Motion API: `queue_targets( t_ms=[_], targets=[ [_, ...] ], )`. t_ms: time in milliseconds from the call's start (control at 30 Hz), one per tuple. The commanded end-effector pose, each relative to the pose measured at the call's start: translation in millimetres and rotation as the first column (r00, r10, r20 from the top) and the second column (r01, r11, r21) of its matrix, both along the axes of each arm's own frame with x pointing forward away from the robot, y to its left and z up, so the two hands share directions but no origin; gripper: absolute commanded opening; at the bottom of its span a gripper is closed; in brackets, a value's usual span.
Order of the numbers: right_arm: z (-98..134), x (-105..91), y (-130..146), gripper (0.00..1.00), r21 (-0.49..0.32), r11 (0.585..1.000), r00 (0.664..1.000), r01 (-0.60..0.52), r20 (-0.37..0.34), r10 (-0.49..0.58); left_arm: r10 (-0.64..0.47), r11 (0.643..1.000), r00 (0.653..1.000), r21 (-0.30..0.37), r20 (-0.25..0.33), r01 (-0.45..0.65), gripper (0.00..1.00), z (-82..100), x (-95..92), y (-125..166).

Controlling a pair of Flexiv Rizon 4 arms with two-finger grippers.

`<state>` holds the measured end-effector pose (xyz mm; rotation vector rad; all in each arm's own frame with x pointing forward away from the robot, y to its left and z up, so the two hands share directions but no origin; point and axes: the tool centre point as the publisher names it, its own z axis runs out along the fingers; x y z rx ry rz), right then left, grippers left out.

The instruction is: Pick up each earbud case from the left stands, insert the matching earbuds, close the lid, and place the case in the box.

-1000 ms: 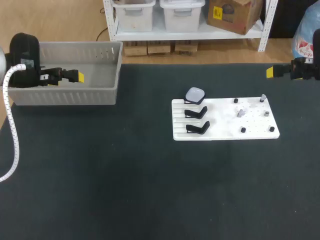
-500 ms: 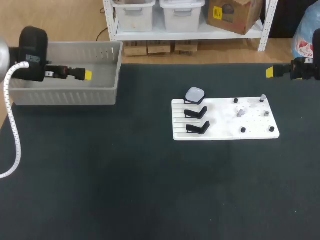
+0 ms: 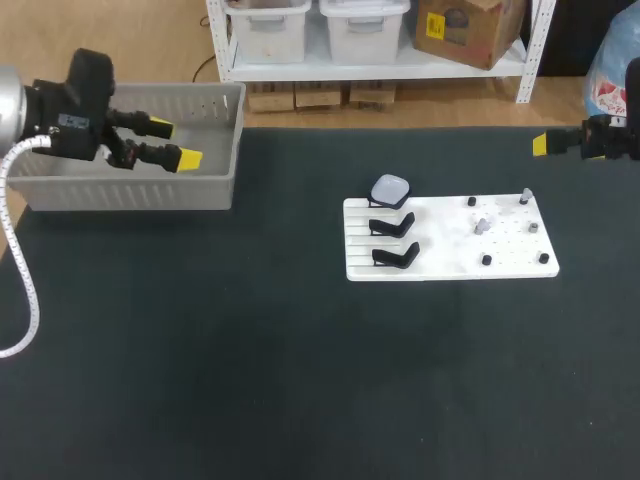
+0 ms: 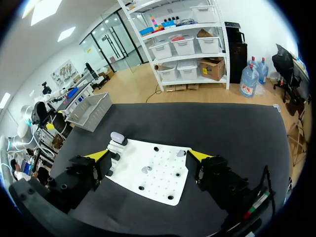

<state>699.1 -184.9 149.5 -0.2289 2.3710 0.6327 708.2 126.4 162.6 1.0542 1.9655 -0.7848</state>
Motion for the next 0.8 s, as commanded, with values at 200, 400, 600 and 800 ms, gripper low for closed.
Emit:
queue_targets(
  t_ms=[200,400,600,800],
  targets=[
    [0.1,0.0,0.1,1.00,-0.001,1.000,1.000,0.000,0.000,0.000,-0.290,0.956,0.957,-0.042,-0.002,0.290,1.00,-17.9,16.0,-36.1],
    [0.1,0.0,0.1,1.00,-0.001,1.000,1.000,0.000,0.000,0.000,-0.356,0.935,0.934,0.016,0.043,0.356,1.00,-31.4,18.4,-60.1],
    [0.1,0.0,0.1,1.00,-0.001,1.000,1.000,0.000,0.000,0.000,-0.402,0.916,0.914,0.018,0.054,0.402,1.00,-41.6,25.1,-77.6],
    [0.1,0.0,0.1,1.00,-0.001,1.000,1.000,0.000,0.000,0.000,-0.410,0.912,0.911,0.024,0.053,0.409,1.00,-43.3,26.3,-80.2]
  ],
)
